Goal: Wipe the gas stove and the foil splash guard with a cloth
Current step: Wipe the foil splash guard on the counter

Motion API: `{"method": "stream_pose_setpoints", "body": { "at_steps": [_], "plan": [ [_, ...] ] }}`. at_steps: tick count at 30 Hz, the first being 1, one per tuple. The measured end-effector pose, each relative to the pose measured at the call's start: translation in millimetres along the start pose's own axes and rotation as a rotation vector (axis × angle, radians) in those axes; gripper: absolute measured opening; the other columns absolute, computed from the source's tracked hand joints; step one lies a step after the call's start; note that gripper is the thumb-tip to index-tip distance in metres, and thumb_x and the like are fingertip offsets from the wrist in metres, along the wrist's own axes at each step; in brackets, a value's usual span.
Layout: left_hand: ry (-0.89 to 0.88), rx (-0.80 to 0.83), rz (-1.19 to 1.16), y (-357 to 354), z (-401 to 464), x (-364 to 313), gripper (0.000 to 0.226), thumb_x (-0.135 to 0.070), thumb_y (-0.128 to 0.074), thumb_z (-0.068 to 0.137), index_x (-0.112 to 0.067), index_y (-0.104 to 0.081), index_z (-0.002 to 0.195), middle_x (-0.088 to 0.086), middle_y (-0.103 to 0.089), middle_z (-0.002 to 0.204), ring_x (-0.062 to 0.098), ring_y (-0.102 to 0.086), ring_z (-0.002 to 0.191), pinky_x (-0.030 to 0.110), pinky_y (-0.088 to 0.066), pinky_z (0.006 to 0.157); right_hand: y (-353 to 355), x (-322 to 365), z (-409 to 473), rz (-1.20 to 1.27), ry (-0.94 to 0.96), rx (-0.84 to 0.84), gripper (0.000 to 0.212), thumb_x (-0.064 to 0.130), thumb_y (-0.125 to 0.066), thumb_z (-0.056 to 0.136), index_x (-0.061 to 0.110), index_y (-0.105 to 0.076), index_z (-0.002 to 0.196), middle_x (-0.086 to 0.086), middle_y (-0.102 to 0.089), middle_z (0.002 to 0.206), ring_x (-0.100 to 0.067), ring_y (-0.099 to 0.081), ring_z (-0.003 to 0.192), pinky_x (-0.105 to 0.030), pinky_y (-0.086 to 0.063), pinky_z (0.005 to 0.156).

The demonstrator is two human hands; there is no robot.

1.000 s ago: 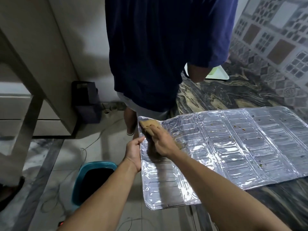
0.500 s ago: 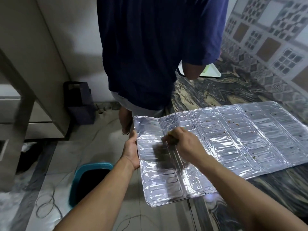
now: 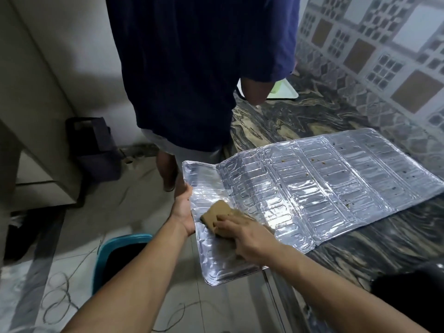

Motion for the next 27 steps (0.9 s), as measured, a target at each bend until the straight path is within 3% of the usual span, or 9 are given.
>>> {"method": "stream_pose_setpoints", "body": {
  "at_steps": [2, 4, 7, 9, 15, 18, 22, 24, 27],
  "plan": [
    [0.001, 0.004, -0.003, 1.2, 1.2, 3.9, 0.069, -0.060, -0.026, 0.096, -0.004, -0.057, 0.123, 0.021, -0.073, 0.096, 0.035, -0.072, 0.083, 0.045, -0.048, 0.080, 12.6, -2.4, -17.4, -0.086, 0.005, 0.063, 0.044, 0.013, -0.047, 0.084, 0.021, -0.060, 0.125, 0.001, -0.056, 0.137, -0.026, -0.059, 0.114, -0.034, -0.049, 0.091],
    [0.002, 0.019, 0.023, 1.7, 2.4, 3.1, 0.066, -0.058, -0.024, 0.098, -0.006, -0.060, 0.115, 0.020, -0.074, 0.090, 0.035, -0.073, 0.075, 0.046, -0.046, 0.077, 33.0, -12.9, -25.5, -0.115, -0.036, 0.004, 0.036, 0.009, -0.056, 0.084, 0.026, -0.063, 0.115, 0.008, -0.061, 0.126, -0.018, -0.065, 0.099, -0.030, -0.051, 0.078],
    [-0.001, 0.031, 0.087, -2.4, 0.4, -2.6, 0.060, -0.053, -0.027, 0.100, -0.005, -0.062, 0.109, 0.018, -0.074, 0.086, 0.035, -0.073, 0.073, 0.047, -0.047, 0.077, 80.0, -41.8, -33.4, -0.210, -0.165, -0.382, 0.027, 0.016, -0.056, 0.093, 0.021, -0.065, 0.118, 0.003, -0.061, 0.128, -0.025, -0.065, 0.097, -0.038, -0.056, 0.074],
    [0.012, 0.022, 0.124, -4.7, -1.3, -2.4, 0.059, -0.052, -0.028, 0.100, -0.005, -0.063, 0.104, 0.018, -0.074, 0.083, 0.036, -0.069, 0.079, 0.046, -0.047, 0.077, 88.6, -62.5, -35.9, -0.260, -0.299, -0.503, 0.029, 0.027, -0.048, 0.096, 0.015, -0.063, 0.118, -0.005, -0.060, 0.128, -0.033, -0.059, 0.105, -0.047, -0.054, 0.079],
    [0.027, -0.038, 0.085, -5.0, -11.3, 0.8, 0.065, -0.057, -0.023, 0.099, -0.006, -0.062, 0.110, 0.021, -0.068, 0.100, 0.039, -0.060, 0.095, 0.045, -0.047, 0.082, -7.4, -51.2, -19.7, -0.200, -0.310, -0.151, 0.042, 0.034, -0.036, 0.101, 0.032, -0.041, 0.142, 0.005, -0.036, 0.152, -0.031, -0.022, 0.144, -0.060, -0.016, 0.115],
    [0.020, -0.020, 0.049, -5.1, -12.0, -2.8, 0.066, -0.057, -0.022, 0.099, -0.005, -0.060, 0.113, 0.021, -0.072, 0.094, 0.038, -0.061, 0.096, 0.044, -0.047, 0.085, -29.3, -16.9, -25.8, -0.021, -0.238, -0.123, 0.047, 0.033, -0.035, 0.101, 0.032, -0.033, 0.149, 0.004, -0.022, 0.160, -0.026, -0.009, 0.150, -0.051, -0.001, 0.120],
    [0.005, -0.015, 0.056, -1.6, -13.4, -7.5, 0.064, -0.055, -0.024, 0.100, -0.004, -0.064, 0.101, 0.020, -0.073, 0.082, 0.038, -0.071, 0.073, 0.046, -0.046, 0.076, -45.5, 21.2, -47.7, -0.041, 0.027, -0.039, 0.068, 0.003, -0.044, 0.082, 0.033, -0.043, 0.143, 0.004, -0.026, 0.159, -0.024, -0.010, 0.150, -0.044, -0.003, 0.121],
    [0.025, -0.026, 0.071, -1.6, -13.0, -5.3, 0.064, -0.057, -0.025, 0.099, -0.006, -0.064, 0.099, 0.020, -0.073, 0.086, 0.039, -0.067, 0.081, 0.048, -0.046, 0.075, -49.6, 27.8, -60.7, -0.112, 0.116, 0.042, 0.073, 0.000, -0.043, 0.071, 0.032, -0.052, 0.137, 0.005, -0.033, 0.156, -0.024, -0.013, 0.149, -0.043, -0.003, 0.120],
    [0.091, -0.051, 0.103, -0.3, -9.9, -2.0, 0.065, -0.060, -0.029, 0.097, -0.006, -0.064, 0.104, 0.022, -0.069, 0.097, 0.040, -0.060, 0.095, 0.049, -0.046, 0.080, -46.2, 30.1, -73.4, -0.232, 0.183, 0.116, 0.049, 0.003, -0.050, 0.070, 0.027, -0.070, 0.108, 0.007, -0.055, 0.139, -0.024, -0.038, 0.140, -0.047, -0.026, 0.115]
  ]
}}
Point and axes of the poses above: each hand's wrist, its own z-axis towards the middle knuckle, its own y-axis out of the back of the hand, x = y × z, the point moved 7 cm from there along z, towards the middle knuckle
